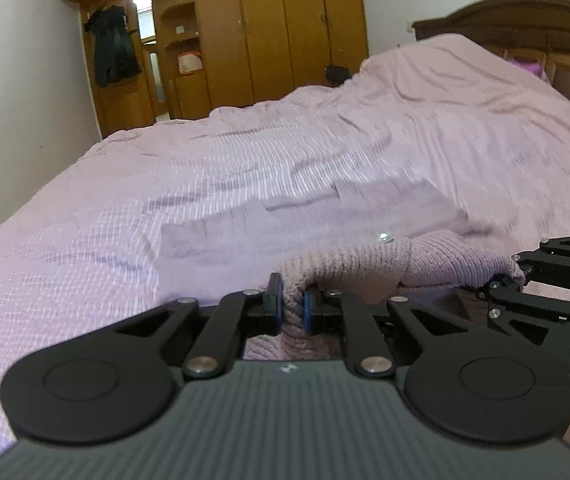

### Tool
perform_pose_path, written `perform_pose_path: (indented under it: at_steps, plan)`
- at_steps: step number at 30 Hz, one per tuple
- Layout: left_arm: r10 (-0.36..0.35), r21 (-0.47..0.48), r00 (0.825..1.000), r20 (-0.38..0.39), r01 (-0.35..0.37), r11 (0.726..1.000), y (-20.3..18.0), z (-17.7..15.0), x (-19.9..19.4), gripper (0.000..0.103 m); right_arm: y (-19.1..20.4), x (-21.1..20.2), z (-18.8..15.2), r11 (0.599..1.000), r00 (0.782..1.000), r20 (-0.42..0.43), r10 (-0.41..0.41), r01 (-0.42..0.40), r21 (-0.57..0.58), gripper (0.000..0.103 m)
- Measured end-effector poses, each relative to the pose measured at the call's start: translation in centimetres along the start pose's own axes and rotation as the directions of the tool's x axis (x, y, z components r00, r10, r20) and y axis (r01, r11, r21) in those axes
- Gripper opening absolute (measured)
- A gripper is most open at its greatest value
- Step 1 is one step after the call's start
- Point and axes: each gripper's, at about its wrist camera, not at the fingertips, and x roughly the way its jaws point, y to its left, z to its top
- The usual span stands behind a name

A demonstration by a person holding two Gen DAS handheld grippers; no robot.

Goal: Fold small clothes
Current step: 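Grasp the hem with the left gripper while the right gripper grasps the hem, then lift the hem with both grippers and fold it toward the collar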

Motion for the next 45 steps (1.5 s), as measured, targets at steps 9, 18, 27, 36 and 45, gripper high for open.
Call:
perform_pose_path:
  at_steps: [9,18,27,36,45]
  plan:
    - [0.029,0.01,0.996,0.08,-0.03,0.999,0.5,5.8,4.2,0.012,-3.2,4.3,6.6,0.995,0.995,0.094,0.035,-0.044,0.092,0.005]
    - [0.058,-0.028,0.998,0.03,-0.058,0.998,1.4,9.5,13.6,0.012,-6.6,12.7,10.4,0.982,0.996,0.082,0.04,-0.055,0.181,0.005]
    - [0.068,-0.041,0.992,-0.104,-0.072,0.997,1.9,8.1,24.8,0.012,-7.5,23.7,9.5,0.988,0.998,-0.053,0.034,-0.026,0.15,0.005]
    - [0.055,-0.058,0.979,-0.196,-0.067,0.996,2.4,5.1,28.8,0.016,-7.5,29.6,6.4,0.986,0.984,-0.174,0.047,-0.018,0.168,0.006]
    - [0.051,-0.052,0.986,-0.159,-0.06,0.997,3.2,6.5,24.2,0.063,-8.4,24.8,7.9,0.978,0.989,-0.136,0.055,-0.026,0.205,0.04]
